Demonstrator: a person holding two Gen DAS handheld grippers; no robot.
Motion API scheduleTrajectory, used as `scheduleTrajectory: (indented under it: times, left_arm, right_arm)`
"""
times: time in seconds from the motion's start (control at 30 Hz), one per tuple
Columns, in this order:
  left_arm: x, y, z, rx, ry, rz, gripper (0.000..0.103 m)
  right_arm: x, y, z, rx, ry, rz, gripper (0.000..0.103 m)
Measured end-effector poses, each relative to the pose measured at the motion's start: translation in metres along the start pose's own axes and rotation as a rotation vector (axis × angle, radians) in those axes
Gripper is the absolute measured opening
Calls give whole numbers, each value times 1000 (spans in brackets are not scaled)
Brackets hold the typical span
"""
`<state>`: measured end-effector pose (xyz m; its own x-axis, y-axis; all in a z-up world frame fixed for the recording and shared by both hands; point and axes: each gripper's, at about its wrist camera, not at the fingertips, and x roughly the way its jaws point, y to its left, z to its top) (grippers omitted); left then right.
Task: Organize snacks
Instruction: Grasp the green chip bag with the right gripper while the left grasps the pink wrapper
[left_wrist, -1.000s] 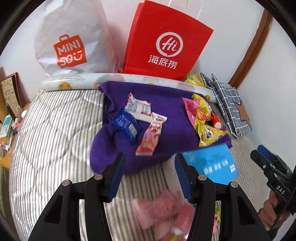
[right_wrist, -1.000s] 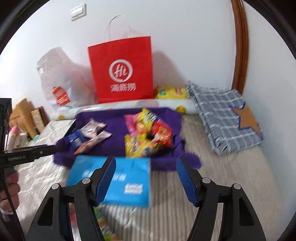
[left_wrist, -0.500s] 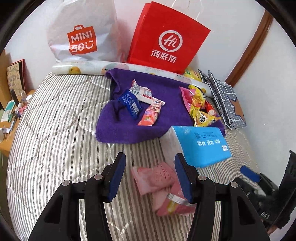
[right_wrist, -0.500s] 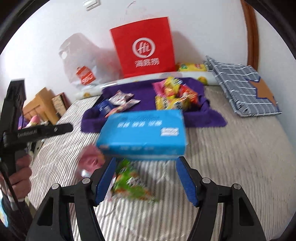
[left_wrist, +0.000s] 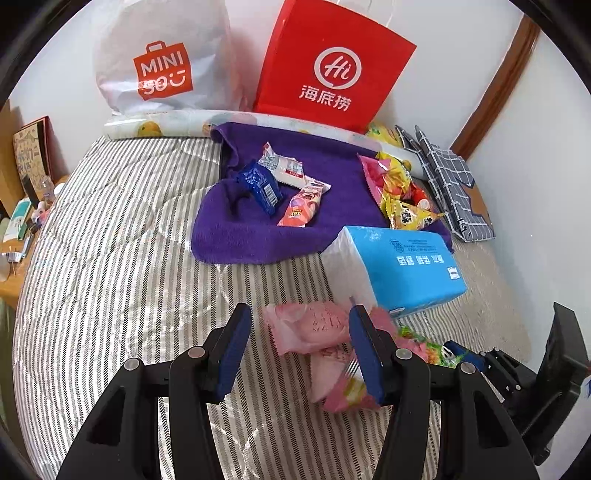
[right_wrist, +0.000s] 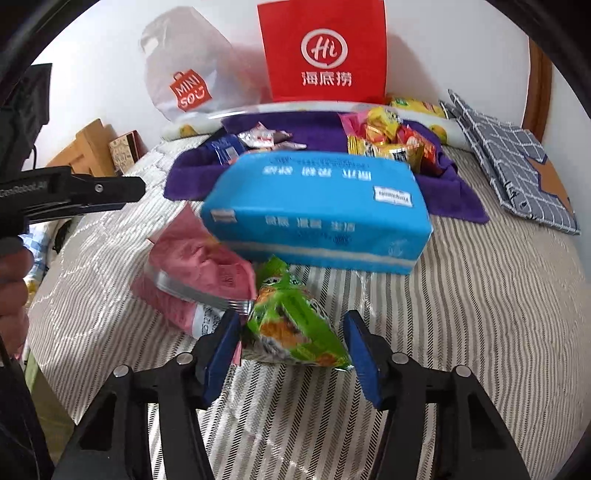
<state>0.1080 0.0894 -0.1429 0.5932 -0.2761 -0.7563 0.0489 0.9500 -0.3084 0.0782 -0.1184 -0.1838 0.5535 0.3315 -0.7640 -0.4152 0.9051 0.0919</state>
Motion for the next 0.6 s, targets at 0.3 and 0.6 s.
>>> scheduleTrajectory:
  times: [0.3,0.6]
  left_arm:
    - [11,-6,1,11,21,-16,55]
    - [13,-11,-1,46,13,0,55]
  right_arm:
    - [19,-9,1,17,17,42,57]
    - [0,-20,-5,-23,-33,-21,44]
